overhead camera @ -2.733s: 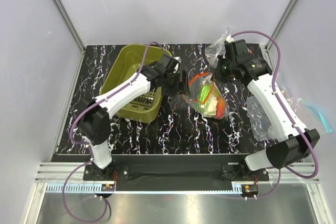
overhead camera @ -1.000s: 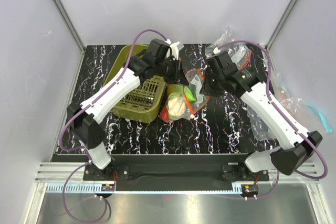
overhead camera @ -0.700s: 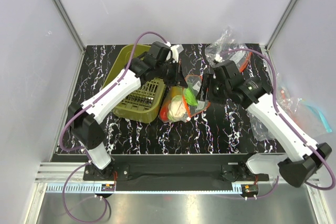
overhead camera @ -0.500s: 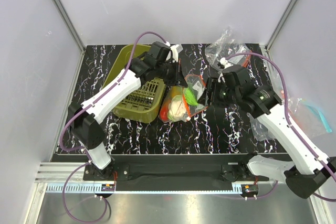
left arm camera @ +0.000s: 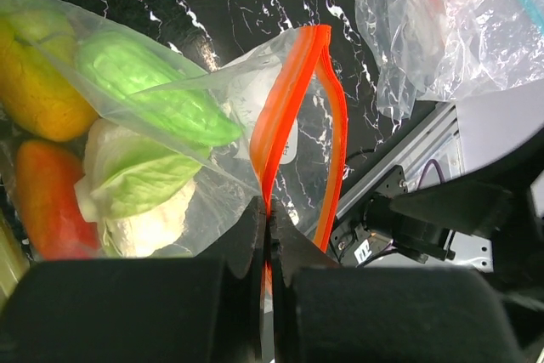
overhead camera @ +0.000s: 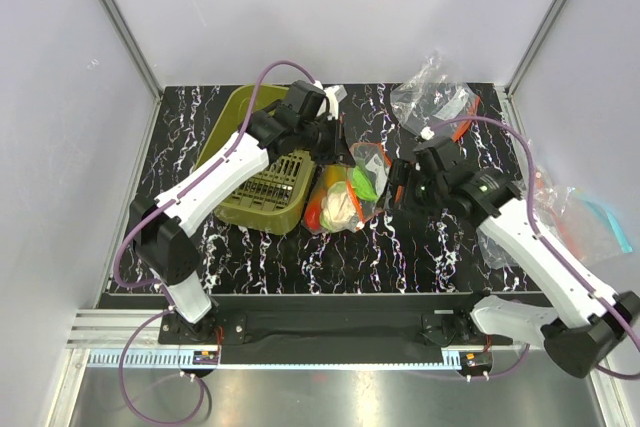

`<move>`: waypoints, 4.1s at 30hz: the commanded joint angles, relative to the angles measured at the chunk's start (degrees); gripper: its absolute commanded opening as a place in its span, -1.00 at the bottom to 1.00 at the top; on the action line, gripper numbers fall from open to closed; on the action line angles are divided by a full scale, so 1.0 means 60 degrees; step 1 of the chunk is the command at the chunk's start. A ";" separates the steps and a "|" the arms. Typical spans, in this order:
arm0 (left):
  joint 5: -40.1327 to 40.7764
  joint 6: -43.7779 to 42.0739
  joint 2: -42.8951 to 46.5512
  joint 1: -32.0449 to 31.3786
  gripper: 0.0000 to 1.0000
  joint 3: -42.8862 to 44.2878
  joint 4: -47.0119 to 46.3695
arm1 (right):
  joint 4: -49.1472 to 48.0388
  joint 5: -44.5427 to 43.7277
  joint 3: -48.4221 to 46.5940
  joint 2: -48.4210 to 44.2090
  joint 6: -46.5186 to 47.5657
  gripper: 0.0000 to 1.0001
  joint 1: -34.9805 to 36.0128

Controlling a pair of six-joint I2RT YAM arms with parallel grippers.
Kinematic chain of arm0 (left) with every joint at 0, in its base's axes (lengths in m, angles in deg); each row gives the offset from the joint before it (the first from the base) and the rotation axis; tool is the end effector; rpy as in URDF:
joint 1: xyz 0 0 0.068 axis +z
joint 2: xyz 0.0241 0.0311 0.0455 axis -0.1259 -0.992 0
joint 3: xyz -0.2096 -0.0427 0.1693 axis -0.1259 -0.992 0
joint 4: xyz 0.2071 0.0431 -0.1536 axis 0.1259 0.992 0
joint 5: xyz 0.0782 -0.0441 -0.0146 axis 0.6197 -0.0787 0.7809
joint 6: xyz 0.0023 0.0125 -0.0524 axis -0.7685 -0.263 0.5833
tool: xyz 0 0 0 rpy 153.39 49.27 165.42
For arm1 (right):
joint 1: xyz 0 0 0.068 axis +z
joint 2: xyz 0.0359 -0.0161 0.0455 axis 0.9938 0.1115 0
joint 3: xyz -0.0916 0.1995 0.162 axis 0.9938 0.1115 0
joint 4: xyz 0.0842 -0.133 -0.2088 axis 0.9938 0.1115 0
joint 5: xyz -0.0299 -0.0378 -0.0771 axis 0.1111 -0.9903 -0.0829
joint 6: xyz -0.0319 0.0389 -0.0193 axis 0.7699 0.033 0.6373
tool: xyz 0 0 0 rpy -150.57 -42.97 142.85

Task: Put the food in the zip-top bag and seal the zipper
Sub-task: Adjust the zipper food storage bag at the center of the board, then zip the zipper food storage bag at the center of the board.

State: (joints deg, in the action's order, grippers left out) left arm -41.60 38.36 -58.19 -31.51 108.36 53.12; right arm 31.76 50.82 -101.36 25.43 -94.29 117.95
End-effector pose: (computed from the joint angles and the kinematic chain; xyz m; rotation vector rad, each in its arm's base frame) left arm 0.2912 -0.2498 0.3589 0.3205 2.4560 -1.0157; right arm 0.1714 0.1176 0.3512 0.0823 2.5371 0.5485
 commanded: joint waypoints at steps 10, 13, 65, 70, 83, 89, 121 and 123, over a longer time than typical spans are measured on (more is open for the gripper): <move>0.0160 -0.0192 0.0454 -0.0033 -0.98 0.0318 -0.0112 | -0.0953 -0.1297 -0.0401 0.1918 -0.0944 0.47 0.0003; 0.0087 -0.0104 0.0483 -0.0062 -0.98 0.0333 -0.0259 | -0.1450 -0.1415 -0.0049 0.1757 -0.1178 0.19 0.0003; 0.7131 -0.4163 0.4805 -0.4984 0.56 -0.9072 -1.0366 | -0.0310 -0.1649 -0.2129 0.1376 -0.1486 -1.00 -0.0012; 0.7352 -0.4367 0.4104 -0.4969 0.50 -0.8751 -1.0703 | -0.0354 -0.1605 -0.2085 0.1318 -0.1515 -1.00 0.0003; 0.7703 -0.4556 0.3296 -0.4998 -0.34 -0.8648 -1.1480 | -0.0296 -0.1576 -0.2158 0.1273 -0.1544 -1.00 0.0003; 0.6637 -0.4764 0.3763 -0.4619 -1.00 -0.8938 -1.2034 | 0.0245 -0.1766 -0.1953 0.0879 -0.1194 -1.00 0.0003; -0.2638 -0.3429 0.5126 -0.2142 -1.00 -0.8911 -1.0689 | -0.1980 0.7814 -0.0444 -0.0748 1.1756 0.04 0.0017; -0.2668 -0.3531 0.5010 -0.2142 -1.00 -0.8794 -1.0412 | -0.1995 0.8046 -0.0444 -0.0792 1.2207 0.01 0.0003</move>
State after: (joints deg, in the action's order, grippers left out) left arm -55.35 17.51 -28.47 -44.53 51.73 -7.97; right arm 21.77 94.78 -103.63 21.91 -28.02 117.88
